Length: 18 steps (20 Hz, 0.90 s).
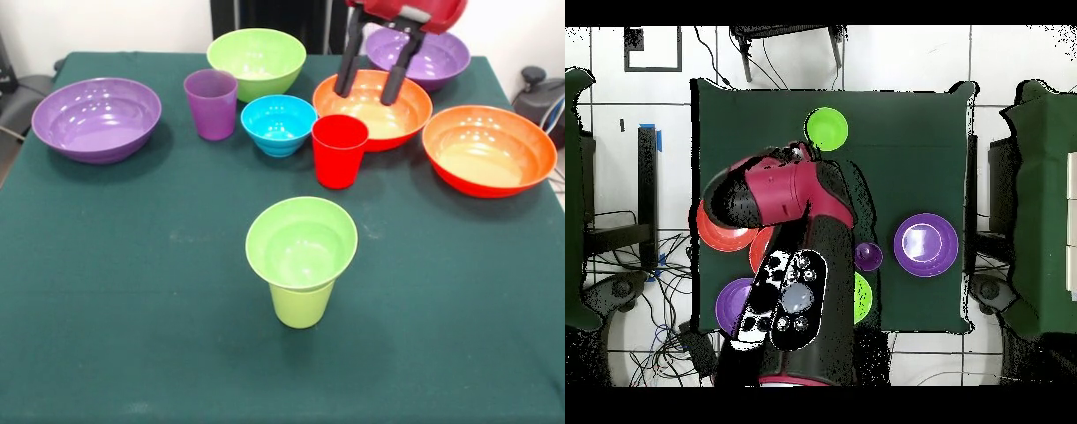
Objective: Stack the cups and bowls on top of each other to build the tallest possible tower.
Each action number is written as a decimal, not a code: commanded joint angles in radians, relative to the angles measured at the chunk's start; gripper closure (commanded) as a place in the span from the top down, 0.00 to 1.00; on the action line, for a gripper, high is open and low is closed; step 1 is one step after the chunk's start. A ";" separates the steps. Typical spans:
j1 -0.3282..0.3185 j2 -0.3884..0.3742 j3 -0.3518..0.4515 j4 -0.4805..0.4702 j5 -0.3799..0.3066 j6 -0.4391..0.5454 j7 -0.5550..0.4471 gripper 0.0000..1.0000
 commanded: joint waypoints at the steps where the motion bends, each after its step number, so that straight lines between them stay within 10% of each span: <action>1: -0.029 0.033 -0.001 0.301 -0.021 -0.186 0.264 1.00; 11: -0.019 0.176 -0.082 0.415 0.002 -0.492 0.372 1.00; 18: 0.053 0.217 -0.097 0.422 0.063 -0.518 0.456 1.00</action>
